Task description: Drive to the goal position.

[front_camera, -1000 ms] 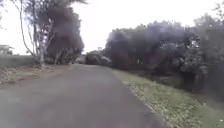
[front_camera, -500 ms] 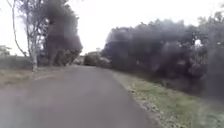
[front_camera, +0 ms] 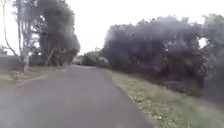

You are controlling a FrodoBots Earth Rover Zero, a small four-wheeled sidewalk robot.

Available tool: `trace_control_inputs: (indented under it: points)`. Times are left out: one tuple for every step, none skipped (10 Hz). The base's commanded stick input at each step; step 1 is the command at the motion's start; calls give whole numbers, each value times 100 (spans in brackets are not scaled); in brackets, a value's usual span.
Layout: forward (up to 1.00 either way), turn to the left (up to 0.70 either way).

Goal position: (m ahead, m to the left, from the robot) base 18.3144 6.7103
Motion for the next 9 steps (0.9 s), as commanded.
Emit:
trace_control_inputs:
  points:
    - [100, 0]
    - [100, 0]
    - [100, 0]
    - [100, 0]
    - [100, 0]
    - [100, 0]
    - [100, 0]
    - [100, 0]
    - [100, 0]
